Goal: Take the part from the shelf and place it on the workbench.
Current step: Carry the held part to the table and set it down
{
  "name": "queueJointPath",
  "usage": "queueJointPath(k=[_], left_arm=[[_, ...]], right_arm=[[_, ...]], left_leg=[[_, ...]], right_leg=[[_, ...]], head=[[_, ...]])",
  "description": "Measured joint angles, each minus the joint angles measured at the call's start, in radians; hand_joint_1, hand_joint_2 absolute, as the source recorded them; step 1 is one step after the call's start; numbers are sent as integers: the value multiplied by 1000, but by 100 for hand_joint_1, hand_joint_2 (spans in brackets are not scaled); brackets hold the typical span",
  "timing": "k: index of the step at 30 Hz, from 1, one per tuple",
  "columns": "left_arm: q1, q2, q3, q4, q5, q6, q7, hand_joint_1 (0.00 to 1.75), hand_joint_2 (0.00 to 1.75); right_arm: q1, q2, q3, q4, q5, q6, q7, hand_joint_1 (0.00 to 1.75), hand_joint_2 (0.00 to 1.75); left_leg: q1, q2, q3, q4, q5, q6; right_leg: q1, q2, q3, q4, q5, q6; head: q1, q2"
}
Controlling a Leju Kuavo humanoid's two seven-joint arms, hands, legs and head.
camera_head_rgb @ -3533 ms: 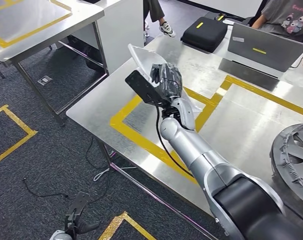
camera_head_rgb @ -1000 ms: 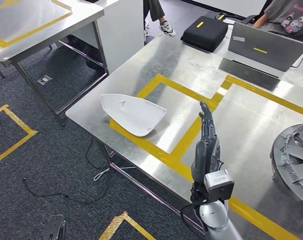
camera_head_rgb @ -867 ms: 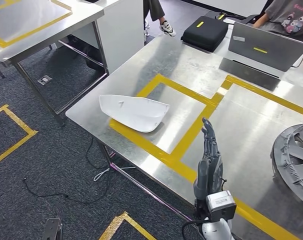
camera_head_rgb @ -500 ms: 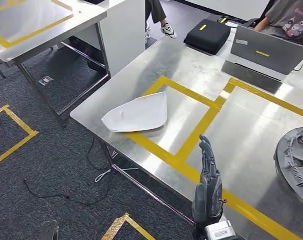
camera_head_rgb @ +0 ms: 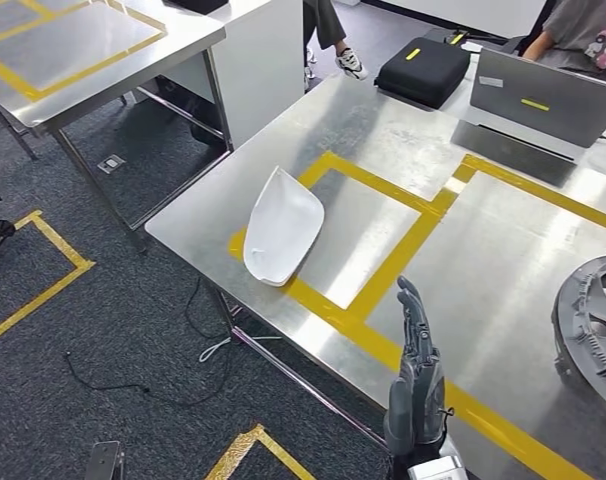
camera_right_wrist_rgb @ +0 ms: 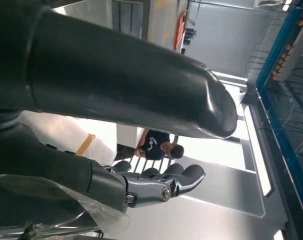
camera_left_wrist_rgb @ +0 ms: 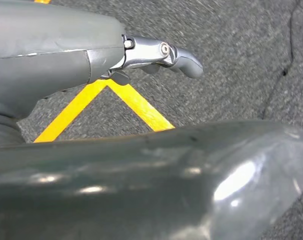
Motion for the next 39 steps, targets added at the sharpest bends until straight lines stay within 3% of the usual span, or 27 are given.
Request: queueJointPath(k=[2, 4, 5, 6, 8, 10, 11, 13, 15, 17, 18, 19, 20, 22, 24, 26, 28, 30, 32, 34, 35, 36, 37, 39], left_arm=[[0, 2, 0, 0, -2, 0, 2, 0, 0], [2, 5, 0, 0, -3, 0, 3, 0, 0], [3, 7, 0, 0, -5, 0, 4, 0, 0], [3, 9, 0, 0, -6, 0, 4, 0, 0], [2, 11, 0, 0, -9, 1, 4, 0, 0], [-2, 12, 0, 0, -10, 1, 4, 0, 0], [-2, 12, 0, 0, -11, 1, 4, 0, 0], [0, 13, 0, 0, -12, 1, 5, 0, 0], [-1, 12, 0, 0, -13, 1, 5, 0, 0], [-3, 13, 0, 0, -15, 1, 6, 0, 0], [-3, 13, 0, 0, -15, 1, 6, 0, 0], [-2, 13, 0, 0, -15, 2, 6, 0, 0], [-1, 14, 0, 0, -15, 1, 6, 0, 0], [0, 14, 0, 0, -15, 1, 6, 0, 0], [-1, 13, 0, 0, -16, 1, 6, 0, 0], [-1, 12, 0, 0, -16, 1, 6, 0, 0], [2, 14, 0, 0, -16, 1, 6, 0, 0], [4, 15, 0, 0, -17, 1, 6, 0, 0], [2, 14, 0, 0, -17, 1, 6, 0, 0], [1, 14, 0, 0, -17, 1, 6, 0, 0], [1, 15, 1, 0, -17, 1, 6, 0, 0], [2, 15, 1, 0, -17, 1, 6, 0, 0], [3, 16, 1, 0, -17, 1, 6, 0, 0], [1, 15, 1, 0, -17, 1, 6, 0, 0]], right_arm=[[0, -2, 10, 0, 2, -1, -1, 0, 0], [-1, -5, 20, 0, 4, -5, -2, 0, 0], [-1, -7, 25, 0, 5, -8, -2, 0, 0], [-2, -8, 30, 0, 6, -10, -3, 0, 0], [-4, -10, 37, 0, 8, -13, -3, 0, 0], [-6, -13, 42, -1, 11, -16, -4, 0, 0], [-8, -14, 44, -1, 11, -17, -4, 0, 0], [-12, -16, 47, -1, 13, -18, -4, 0, 0], [-15, -20, 49, -2, 16, -22, -5, 0, 0], [-14, -26, 50, -3, 22, -29, -6, 0, 0], [-13, -30, 50, -3, 24, -32, -5, 0, 0], [-13, -33, 50, -3, 25, -35, -5, 0, 0], [-13, -36, 50, -3, 26, -38, -5, 0, 0], [-14, -39, 50, -6, 28, -42, -5, 0, 0], [-13, -42, 50, -10, 30, -45, -5, 0, 0], [-12, -45, 50, -13, 33, -50, -5, 0, 0], [-12, -47, 49, -17, 35, -52, -4, 0, 0], [-12, -47, 49, -21, 38, -53, -3, 0, 0], [-10, -48, 48, -23, 40, -53, -2, 0, 0], [-7, -49, 47, -22, 40, -52, -1, 0, 0], [-6, -49, 47, -22, 40, -52, -1, 0, 0], [-6, -50, 47, -22, 40, -51, -1, 0, 0], [-6, -50, 47, -22, 39, -50, -1, 0, 0], [-6, -50, 46, -23, 38, -50, -1, 0, 0]], left_leg=[[5, 9, -54, 127, -68, -13], [11, 13, -89, 215, -97, -21], [12, 16, -81, 206, -84, -22], [14, 23, -54, 157, -55, -22], [10, 66, 22, 17, -1, -17], [3, 97, 58, -57, 13, -4], [-2, 94, 57, -62, 10, 5], [-2, 72, 56, -66, 12, 20], [1, 49, 58, -71, 16, 35], [1, 25, 57, -72, 18, 45], [-2, 11, 57, -72, 18, 48], [-4, -3, 57, -72, 18, 49], [-6, -18, 58, -71, 18, 49], [-9, -48, 62, -71, 18, 49], [-10, -75, 61, -68, 18, 46], [-7, -97, 52, -65, 20, 38], [-2, -112, 45, -63, 22, 26], [-4, -74, 28, -25, -3, 14], [-2, -15, -24, 85, -61, 2], [8, 8, -80, 196, -100, -10], [14, 13, -87, 210, -94, -14], [19, 18, -73, 181, -69, -18], [23, 31, -41, 118, -32, -22], [21, 78, 25, -7, 15, -22]], right_leg=[[0, -19, 0, 0, 0, -4], [0, -39, 0, 0, -2, -4], [0, -49, 1, 1, -3, -3], [0, -59, 3, 1, -4, -1], [3, -76, 9, 1, -10, 7], [9, -93, 13, 2, -16, 16], [11, -102, 15, 1, -18, 21], [9, -109, 19, 1, -26, 32], [5, -66, -3, 54, -64, 39], [3, -13, -68, 186, -129, 39], [3, -3, -104, 254, -152, 38], [3, 1, -130, 295, -158, 37], [4, 4, -138, 298, -142, 34], [5, 23, -100, 193, -63, 23], [4, 67, -45, 65, -8, 14], [5, 86, -21, 19, -2, 11], [5, 66, -14, 10, 2, 6], [1, 39, -5, -1, 5, -1], [1, 9, 3, -5, 3, -6], [1, -22, 7, -4, -2, -7], [1, -36, 10, -4, -5, -5], [0, -49, 14, -4, -9, -3], [-1, -61, 19, -4, -14, 2], [2, -83, 27, -2, -26, 15]], head=[[-5, 0], [-5, 0], [-5, 0], [-5, 0], [-6, 0], [-6, 0], [-5, 0], [-4, 0], [0, 0], [4, 0], [5, 0], [5, 0], [5, 0], [5, 0], [5, 0], [4, 0], [4, 0], [-1, 0], [-7, 0], [-8, 0], [-8, 0], [-8, 0], [-8, 0], [-9, 0]])
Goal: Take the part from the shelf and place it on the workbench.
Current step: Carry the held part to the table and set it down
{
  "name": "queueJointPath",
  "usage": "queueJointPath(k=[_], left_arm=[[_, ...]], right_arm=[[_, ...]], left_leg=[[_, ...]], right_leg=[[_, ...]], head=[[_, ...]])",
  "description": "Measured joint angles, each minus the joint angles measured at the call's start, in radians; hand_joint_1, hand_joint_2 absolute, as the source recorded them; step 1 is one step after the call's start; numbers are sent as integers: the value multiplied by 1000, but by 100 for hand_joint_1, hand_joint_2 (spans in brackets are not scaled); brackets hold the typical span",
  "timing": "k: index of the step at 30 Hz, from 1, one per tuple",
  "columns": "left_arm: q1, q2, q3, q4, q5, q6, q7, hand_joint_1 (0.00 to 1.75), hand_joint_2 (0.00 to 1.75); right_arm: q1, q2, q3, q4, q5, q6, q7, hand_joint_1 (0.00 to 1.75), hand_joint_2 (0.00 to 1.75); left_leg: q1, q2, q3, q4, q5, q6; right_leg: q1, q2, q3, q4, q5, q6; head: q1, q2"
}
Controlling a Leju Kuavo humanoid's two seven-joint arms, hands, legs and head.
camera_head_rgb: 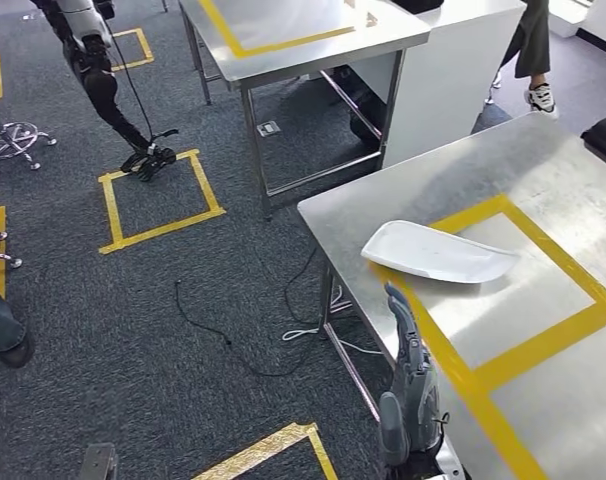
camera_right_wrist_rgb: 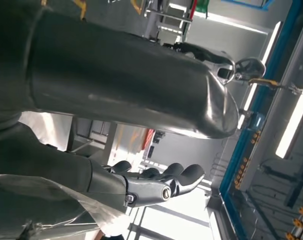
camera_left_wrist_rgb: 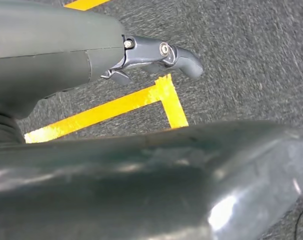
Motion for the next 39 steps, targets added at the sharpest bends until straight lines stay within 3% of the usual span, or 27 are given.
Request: queueJointPath(k=[2, 4, 6, 7, 8, 10, 11, 12, 13, 15, 17, 19, 20, 21, 23, 24, 26, 27, 28, 29, 31, 33, 35, 37, 39], left_arm=[[-1, -2, 0, 0, 0, 0, 0, 0, 0], [0, -2, 0, 0, 0, 0, 0, 0, 0], [1, -2, 0, 0, 0, 0, 0, 0, 0], [-1, -2, 0, 0, 0, 0, 0, 0, 0], [-2, -2, 0, 0, 0, 0, 0, 0, 0], [-3, -2, 0, 0, 0, 0, 0, 0, 0], [-3, -2, 1, 0, 0, 0, 0, 0, 0], [-2, -2, 1, 0, 0, 0, 0, 0, 0], [-2, -2, 1, 0, 0, 0, 0, 0, 0], [-3, -2, 1, 0, 0, 0, 0, 0, 0], [-3, -3, 2, 0, 0, 0, 0, 0, 0], [1, -3, 3, 0, 0, -1, 0, 0, 0], [3, -2, 3, 0, 0, -1, 0, 0, 0], [4, -1, 4, 0, 0, -1, 0, 0, 0], [3, -1, 5, 0, 0, -1, 0, 0, 0], [1, -1, 5, 0, 0, -1, 0, 0, 0], [1, -2, 6, 0, 0, -1, 0, 0, 0], [2, -1, 6, 0, 0, -1, 0, 0, 0], [3, -1, 7, 0, 0, -1, 0, 0, 0], [4, 0, 8, 0, 0, -1, 0, 0, 0], [2, 0, 8, 0, 0, -1, 0, 0, 0], [2, 0, 8, 0, -1, -1, 0, 0, 0], [4, 0, 8, 0, -2, -1, 0, 0, 0], [3, 0, 9, 0, -3, 0, -1, 0, 0], [-1, 0, 9, 0, -3, 0, -1, 0, 0]], right_arm=[[0, -1, 0, -2, 0, 0, 0, 0, 0], [-1, -2, -1, -3, 0, -1, 0, 0, 0], [-1, -3, -1, -4, 0, -2, 0, 0, 0], [-1, -3, -1, -5, 0, -2, 1, 0, 0], [1, -4, -2, -5, 0, -3, 2, 0, 0], [4, -7, -3, -5, 0, -4, 3, 0, 0], [5, -9, -3, -5, 0, -4, 3, 0, 0], [5, -10, -3, -5, 0, -4, 4, 0, 0], [5, -10, -3, -5, 0, -4, 5, 0, 0], [5, -10, -4, -5, 0, -4, 7, 0, 0], [5, -11, -4, -5, 0, -4, 8, 0, 0], [4, -11, -5, -5, 0, -3, 10, 0, 0], [3, -11, -5, -5, 0, -3, 10, 0, 0], [3, -11, -6, -5, 0, -2, 11, 0, 0], [4, -11, -6, -5, 0, 0, 12, 0, 0], [5, -11, -7, -5, 0, 0, 12, 0, 0], [5, -11, -7, -5, -1, 0, 13, 0, 0], [5, -11, -8, -5, -1, 0, 13, 0, 0], [5, -11, -8, -5, -1, 0, 13, 0, 0], [5, -11, -8, -5, -1, 0, 13, 0, 0], [4, -11, -8, -5, -1, 0, 13, 0, 0], [4, -11, -9, -5, -1, 0, 14, 0, 0], [2, -11, -9, -6, -1, 1, 14, 0, 0], [-1, -12, -10, -7, 0, 1, 14, 0, 0], [0, -12, -10, -8, -1, 1, 15, 0, 0]], left_leg=[[-7, 20, 21, -45, 2, 11], [-8, -3, 18, -48, 2, 28], [-8, -25, 20, -53, 6, 43], [-8, -36, 21, -55, 7, 49], [-9, -47, 20, -55, 7, 54], [-13, -74, 20, -54, 6, 59], [-15, -89, 21, -54, 5, 60], [-16, -104, 23, -54, 5, 60], [-17, -120, 26, -54, 5, 60], [-19, -149, 28, -52, 3, 57], [-17, -173, 23, -51, 3, 49], [-14, -193, 17, -53, 7, 36], [-14, -185, 14, -48, 4, 31], [-16, -162, 6, -29, -9, 26], [-17, -96, -37, 68, -67, 17], [-15, -77, -70, 137, -101, 11], [-9, -66, -113, 229, -130, 4], [-7, -63, -108, 221, -115, 1], [-5, -56, -81, 171, -83, 0], [-4, -39, -42, 97, -46, 0], [-11, -3, 21, -21, -5, 8], [-18, 2, 33, -49, -5, 20], [-17, -19, 33, -55, -3, 33], [-13, -38, 39, -63, 1, 45], [-12, -59, 39, -66, 3, 53]], right_leg=[[6, -17, 4, 0, -10, 13], [4, -29, 13, -4, -15, 23], [-3, 10, 3, 30, -43, 31], [-5, 40, -22, 79, -71, 33], [-5, 68, -57, 150, -103, 31], [-2, 85, -136, 288, -146, 26], [0, 86, -159, 316, -140, 22], [1, 89, -163, 301, -113, 18], [2, 96, -148, 247, -70, 13], [0, 138, -94, 105, 6, 3], [0, 168, -61, 33, 27, 0], [1, 154, -52, 25, 27, -2], [0, 143, -49, 20, 30, -7], [-1, 130, -45, 16, 32, -12], [0, 99, -39, 9, 33, -20], [1, 83, -38, 9, 31, -23], [2, 54, -37, 10, 27, -24], [2, 40, -34, 10, 25, -22], [2, 27, -30, 10, 22, -20], [2, 14, -24, 10, 17, -16], [7, -7, -15, 12, 8, -7], [11, -23, -11, 12, 2, 3], [8, -31, -5, 10, -4, 15], [4, 10, -23, 55, -34, 25], [2, 65, -87, 183, -94, 26]], head=[[0, 0], [1, 0], [4, 0], [7, 0], [9, 0], [11, 0], [11, 0], [11, 0], [11, 0], [11, 0], [11, 0], [10, 0], [10, 0], [8, 0], [5, 0], [4, 0], [4, 0], [4, 0], [4, 0], [4, 0], [5, 0], [6, 0], [6, 0], [10, 0], [17, 0]])
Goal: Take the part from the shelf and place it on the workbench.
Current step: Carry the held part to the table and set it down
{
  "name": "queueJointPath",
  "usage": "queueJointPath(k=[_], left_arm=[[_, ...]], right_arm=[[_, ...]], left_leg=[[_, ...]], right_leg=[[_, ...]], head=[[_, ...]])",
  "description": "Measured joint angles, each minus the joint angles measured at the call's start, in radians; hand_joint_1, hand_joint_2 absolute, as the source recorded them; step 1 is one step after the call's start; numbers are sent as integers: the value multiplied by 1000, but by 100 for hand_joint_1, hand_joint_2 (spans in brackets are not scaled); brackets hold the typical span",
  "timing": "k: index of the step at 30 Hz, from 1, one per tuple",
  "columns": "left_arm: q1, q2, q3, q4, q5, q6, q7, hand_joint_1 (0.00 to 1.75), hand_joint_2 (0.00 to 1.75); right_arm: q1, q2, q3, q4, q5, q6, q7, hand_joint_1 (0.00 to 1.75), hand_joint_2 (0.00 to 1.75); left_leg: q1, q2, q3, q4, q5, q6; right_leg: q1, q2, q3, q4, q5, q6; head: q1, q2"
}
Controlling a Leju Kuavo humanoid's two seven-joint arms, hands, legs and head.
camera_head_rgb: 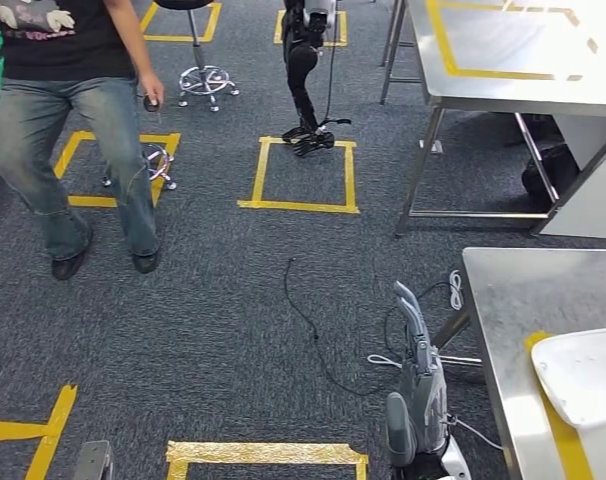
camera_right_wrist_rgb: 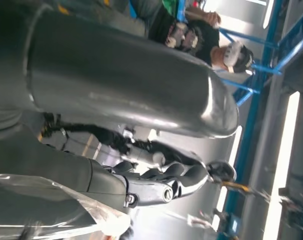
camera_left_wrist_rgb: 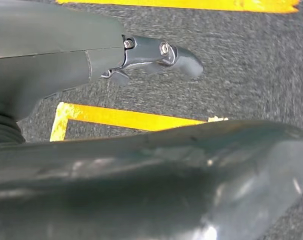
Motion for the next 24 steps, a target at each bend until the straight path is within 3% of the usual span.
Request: queueJointPath(k=[2, 3, 5, 7, 9, 11, 13, 15, 17, 18, 19, 20, 22, 24], left_arm=[[-2, 0, 0, 0, 0, 0, 0, 0, 0], [-2, 0, 0, 0, 0, 0, 0, 0, 0], [-2, 0, 0, 0, 0, -1, 0, 0, 0], [-3, 0, 0, 0, 0, -1, 0, 0, 0], [-3, -1, 0, 0, 0, -2, 0, 0, 0], [0, 1, 0, 0, 0, -2, 0, 0, 0], [2, 2, 0, 0, 0, -2, 0, 0, 0], [-1, 2, 0, 0, 0, -2, 0, 0, 0], [-3, 2, 0, 0, 0, -2, 0, 0, 0], [-2, 3, 1, 0, 0, -2, 0, 0, 0], [-1, 3, 1, 0, 0, -2, 0, 0, 0], [0, 4, 1, 0, 0, -2, 0, 0, 0], [-1, 5, 1, 0, 0, -2, 0, 0, 0], [-4, 5, 1, 0, 0, -2, 0, 0, 0]], right_arm=[[4, -2, -1, 0, -1, 0, 1, 0, 0], [4, -2, -1, 0, -1, 0, 1, 0, 0], [4, -3, -2, 0, -2, 0, 2, 0, 0], [3, -3, -4, 0, -3, 1, 2, 0, 0], [3, -3, -5, 0, -3, 2, 3, 0, 0], [2, -3, -6, 0, -3, 2, 3, 0, 0], [1, -3, -7, 0, -3, 3, 2, 0, 0], [2, -3, -8, 0, -3, 3, 3, 0, 0], [4, -3, -9, 0, -3, 4, 3, 0, 0], [4, -3, -10, 0, -3, 4, 3, 0, 0], [4, -3, -10, 0, -3, 4, 3, 0, 0], [3, -3, -10, 0, -3, 4, 3, 0, 0], [3, -3, -11, 0, -3, 4, 3, 0, 0], [2, -3, -11, 0, -3, 3, 3, 0, 0]], left_leg=[[-3, -26, -1, 0, -1, 2], [-4, -41, 0, 0, -1, 3], [-5, -71, 3, 1, -1, 2], [-6, -99, 3, 4, -1, -2], [-3, -122, -5, 7, 2, -12], [1, -135, -13, 9, 4, -24], [-3, -90, -30, 44, -20, -33], [-4, -26, -79, 152, -76, -41], [0, -9, -135, 269, -118, -48], [1, -7, -145, 289, -115, -50], [3, -4, -135, 270, -94, -51], [3, 4, -107, 216, -60, -50], [-3, 45, -37, 80, -6, -44], [-12, 73, -5, 15, 2, -32]], right_leg=[[0, 18, -65, 113, -34, -4], [1, 21, -75, 120, -22, -7], [1, 37, -40, 21, 53, -15], [-2, 80, 18, -109, 109, -21], [-1, 101, 44, -158, 114, -24], [0, 82, 50, -163, 117, -30], [-2, 55, 56, -171, 120, -40], [0, 23, 60, -174, 119, -48], [2, -9, 61, -174, 115, -52], [3, -23, 62, -174, 113, -52], [3, -37, 64, -174, 111, -52], [3, -50, 68, -174, 108, -50], [6, -73, 77, -173, 100, -43], [11, -94, 82, -173, 93, -33]], head=[[3, 0], [3, 0], [3, 0], [3, 0], [2, 0], [2, 0], [-3, 0], [-7, 0], [-8, 0], [-8, 0], [-8, 0], [-8, 0], [-8, 0], [-7, 0]])
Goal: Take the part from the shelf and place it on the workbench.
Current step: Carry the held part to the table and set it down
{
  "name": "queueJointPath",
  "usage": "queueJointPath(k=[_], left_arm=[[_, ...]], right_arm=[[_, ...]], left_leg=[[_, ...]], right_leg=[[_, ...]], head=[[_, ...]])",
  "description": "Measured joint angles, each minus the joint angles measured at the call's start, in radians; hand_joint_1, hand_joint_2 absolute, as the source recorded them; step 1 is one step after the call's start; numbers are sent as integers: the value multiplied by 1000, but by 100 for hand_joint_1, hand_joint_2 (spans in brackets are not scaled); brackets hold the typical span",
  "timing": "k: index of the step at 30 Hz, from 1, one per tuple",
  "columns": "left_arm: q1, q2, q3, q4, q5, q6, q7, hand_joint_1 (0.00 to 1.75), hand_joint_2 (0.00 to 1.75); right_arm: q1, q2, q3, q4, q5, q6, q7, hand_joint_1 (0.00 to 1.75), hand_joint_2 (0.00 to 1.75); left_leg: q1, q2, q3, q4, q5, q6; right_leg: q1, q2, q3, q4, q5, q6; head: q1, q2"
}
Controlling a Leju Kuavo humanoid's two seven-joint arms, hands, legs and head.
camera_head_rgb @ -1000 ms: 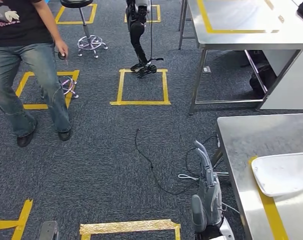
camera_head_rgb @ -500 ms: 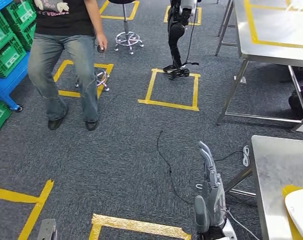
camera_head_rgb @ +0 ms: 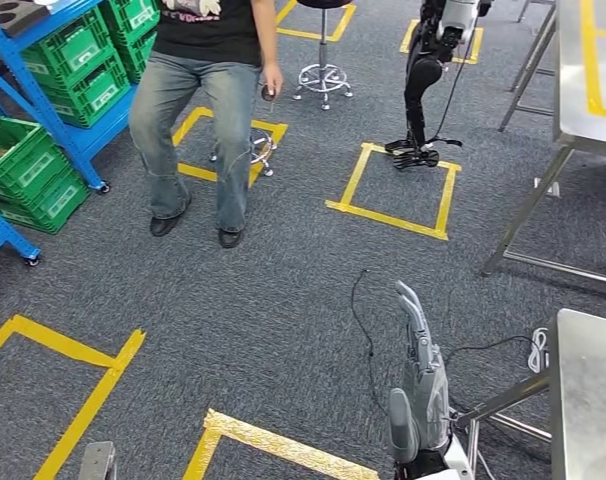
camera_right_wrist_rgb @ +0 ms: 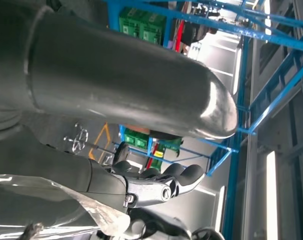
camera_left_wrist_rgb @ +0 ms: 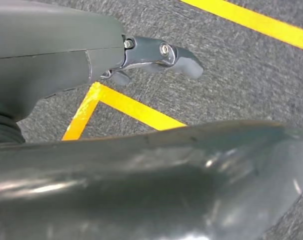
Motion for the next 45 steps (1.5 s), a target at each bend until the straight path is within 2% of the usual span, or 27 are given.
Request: queueJointPath(k=[2, 4, 6, 7, 9, 10, 11, 13, 15, 17, 18, 20, 22, 24, 25, 27, 29, 30, 31, 33, 35, 37, 39, 40, 42, 43, 45], left_arm=[[1, 0, 0, 0, 0, 0, 0, 0, 0], [4, -2, 0, 0, 0, 0, 1, 0, 0], [2, -3, 0, 0, 0, 0, 1, 0, 0], [1, -3, 0, 0, 0, 0, 1, 0, 0], [1, -3, 0, 0, 0, 0, 1, 0, 0], [2, -4, 0, 0, 0, 0, 1, 0, 0], [2, -5, 0, 0, 0, 0, 1, 0, 0], [1, -7, 0, 0, 0, 0, 1, 0, 0], [2, -8, 0, 0, 0, 0, 1, 0, 0], [5, -7, 1, 0, 0, 0, 1, 0, 0], [8, -7, 1, 0, 0, 0, 1, 0, 0], [9, -6, 1, 0, 0, 0, 1, 0, 0], [6, -8, 1, 0, 0, 0, 1, 0, 0], [6, -8, 1, 0, 0, 0, 1, 0, 0], [7, -7, 1, 0, 0, 0, 1, 0, 0], [9, -7, 1, 0, 0, 0, 1, 0, 0], [7, -7, 2, 0, 0, 0, 1, 0, 0], [6, -7, 1, 0, 0, 0, 1, 0, 0], [5, -7, 1, 0, 1, 0, 1, 0, 0], [6, -8, 1, 0, 1, 0, 1, 0, 0], [5, -9, 1, 0, 3, 0, 1, 0, 0], [1, -10, 2, 0, 3, 0, 0, 0, 0], [0, -10, 2, 0, 3, -1, 0, 0, 0], [0, -10, 2, 0, 3, -1, 0, 0, 0], [0, -10, 2, 0, 4, -1, 0, 0, 0], [-1, -10, 2, 0, 4, -1, 0, 0, 0], [-3, -10, 2, 0, 4, -1, 1, 0, 0]], right_arm=[[-2, 0, 0, 0, 0, 0, 0, 0, 0], [-5, 0, 0, 0, 0, -2, 0, 0, 0], [-6, 0, 0, 0, 0, -3, 0, 0, 0], [-4, 0, 0, 0, 0, -3, 0, 0, 0], [-1, 0, 0, 0, 0, -3, 0, 0, 0], [0, 0, 0, 0, 0, -3, 0, 0, 0], [0, 0, 0, 0, 0, -3, 0, 0, 0], [0, 0, 0, 0, 0, -3, 0, 0, 0], [1, 0, 0, 0, 0, -3, 0, 0, 0], [1, 0, 0, 0, 0, -4, -1, 0, 0], [0, 0, 0, 0, 0, -4, 0, 0, 0], [0, 0, 0, 0, 1, -4, -1, 0, 0], [2, 0, 0, 0, 0, -4, -1, 0, 0], [4, 0, -1, 0, 0, -3, 0, 0, 0], [4, 0, -1, 0, 0, -3, 0, 0, 0], [3, 0, -1, 0, 0, -3, 0, 0, 0], [3, 0, -1, 0, 0, -4, 0, 0, 0], [2, 0, -1, 0, 0, -4, 0, 0, 0], [2, 0, -1, 0, 0, -4, 0, 0, 0], [0, 0, -1, 0, 0, -4, 0, 0, 0], [-2, 0, -1, -2, 0, -5, -1, 0, 0], [-1, 0, -1, -3, 0, -5, 0, 0, 0], [1, 0, -2, -3, 0, -5, 1, 0, 0], [1, 0, -2, -3, 0, -5, 1, 0, 0], [-1, 0, -2, -3, 0, -4, 3, 0, 0], [-2, 0, -2, -3, 0, -4, 4, 0, 0], [-3, 0, -2, -3, 0, -2, 6, 0, 0]], left_leg=[[-2, -17, 0, -6, -2, 12], [2, -39, 2, -13, 2, 24], [7, -61, 3, -17, 5, 34], [8, -73, 2, -16, 5, 37], [8, -101, 2, -16, 5, 38], [8, -117, 4, -16, 5, 38], [8, -132, 6, -15, 4, 37], [8, -161, 8, -12, 2, 32], [8, -184, 2, -7, 2, 22], [12, -206, -6, -7, 6, 10], [11, -199, -9, -3, 4, 4], [8, -146, -33, 51, -32, -5], [9, -89, -92, 183, -98, -13], [13, -78, -139, 286, -132, -18], [13, -77, -137, 284, -119, -18], [12, -57, -76, 168, -50, -14], [2, -4, -10, 39, -6, -3], [-3, 14, 4, 8, -1, 3], [-7, 20, 4, 1, -6, 8], [-6, -4, 2, -5, -2, 18], [1, -30, 5, -13, 3, 31], [5, -57, 5, -15, 5, 38], [5, -86, 4, -14, 6, 40], [5, -101, 5, -14, 6, 40], [5, -132, 8, -13, 5, 38], [6, -145, 9, -12, 4, 36], [6, -169, 3, -6, 4, 27]], right_leg=[[2, -19, 4, -2, -5, 10], [-2, 15, -5, 24, -28, 20], [-5, 82, -57, 132, -85, 26], [-6, 103, -97, 209, -116, 27], [-7, 114, -156, 305, -134, 27], [-7, 116, -159, 295, -110, 26], [-8, 122, -142, 244, -69, 25], [-14, 158, -83, 98, 7, 22], [-16, 188, -46, 23, 29, 19], [-15, 178, -39, 17, 27, 13], [-16, 167, -38, 14, 29, 8], [-18, 141, -34, 7, 32, -3], [-15, 110, -32, 6, 30, -11], [-13, 80, -31, 6, 27, -13], [-13, 66, -29, 6, 25, -13], [-12, 41, -20, 6, 19, -9], [-7, 19, -12, 8, 11, -2], [-4, 9, -10, 8, 7, 2], [-2, -2, -9, 8, 5, 6], [-2, -15, -4, 7, -1, 16], [-7, 34, -20, 46, -30, 27], [-11, 98, -82, 170, -90, 33], [-11, 114, -150, 292, -127, 35], [-12, 115, -163, 304, -114, 35], [-13, 127, -132, 210, -37, 31], [-15, 151, -102, 139, 0, 28], [-20, 197, -57, 37, 33, 24]], head=[[1, 0], [6, 0], [13, 0], [15, 0], [16, 0], [15, 0], [16, 0], [16, 0], [15, 0], [15, 0], [15, 0], [9, 0], [5, 0], [5, 0], [4, 0], [4, 0], [5, 0], [5, 0], [6, 0], [8, 0], [12, 0], [19, 0], [20, 0], [20, 0], [20, 0], [20, 0], [20, 0]])
